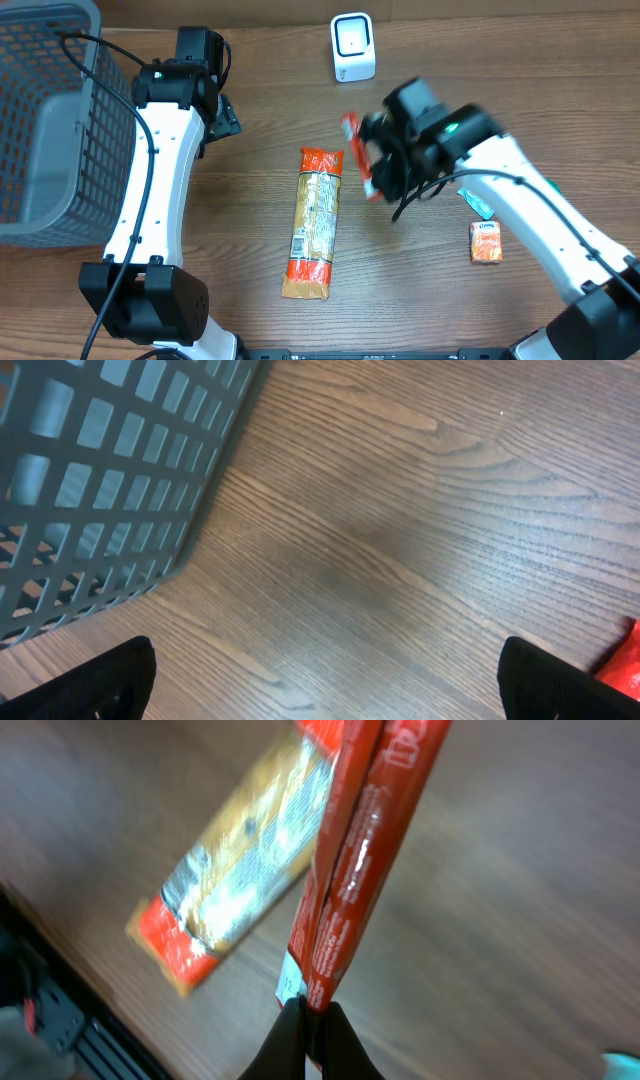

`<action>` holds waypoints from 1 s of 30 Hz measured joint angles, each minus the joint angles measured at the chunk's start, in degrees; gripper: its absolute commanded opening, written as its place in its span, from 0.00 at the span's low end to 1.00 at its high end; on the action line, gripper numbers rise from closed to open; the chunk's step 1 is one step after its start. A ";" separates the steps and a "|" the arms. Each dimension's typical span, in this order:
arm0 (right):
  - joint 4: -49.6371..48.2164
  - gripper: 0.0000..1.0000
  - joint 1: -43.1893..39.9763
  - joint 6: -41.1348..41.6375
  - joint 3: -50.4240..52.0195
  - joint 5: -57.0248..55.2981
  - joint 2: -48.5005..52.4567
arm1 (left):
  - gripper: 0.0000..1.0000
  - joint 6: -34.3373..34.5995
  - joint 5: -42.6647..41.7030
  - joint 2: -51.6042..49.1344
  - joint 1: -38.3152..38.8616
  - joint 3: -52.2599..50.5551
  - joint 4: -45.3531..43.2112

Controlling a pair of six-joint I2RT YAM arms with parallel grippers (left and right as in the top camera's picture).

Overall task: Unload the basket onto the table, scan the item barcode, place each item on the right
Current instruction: 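Carry the red stick packet up to the white scanner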

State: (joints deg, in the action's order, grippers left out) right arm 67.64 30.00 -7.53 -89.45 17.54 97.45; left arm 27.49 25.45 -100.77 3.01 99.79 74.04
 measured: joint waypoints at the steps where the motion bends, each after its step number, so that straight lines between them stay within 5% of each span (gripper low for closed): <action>1: 0.63 0.03 -0.79 0.00 -2.27 -0.11 0.00 | 1.00 0.00 0.02 0.00 0.00 0.00 0.09; 13: 5.05 0.03 -3.37 -0.44 -26.08 -9.57 4.61 | 1.00 0.00 0.00 0.00 0.00 0.00 0.07; 30: -14.62 0.03 -3.34 -13.97 -26.43 -32.89 24.92 | 1.00 0.00 0.00 0.00 0.00 0.00 0.07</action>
State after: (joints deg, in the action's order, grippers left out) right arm 53.01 26.65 -21.50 -115.87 -15.35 122.37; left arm 27.49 25.45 -100.77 3.01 99.79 74.11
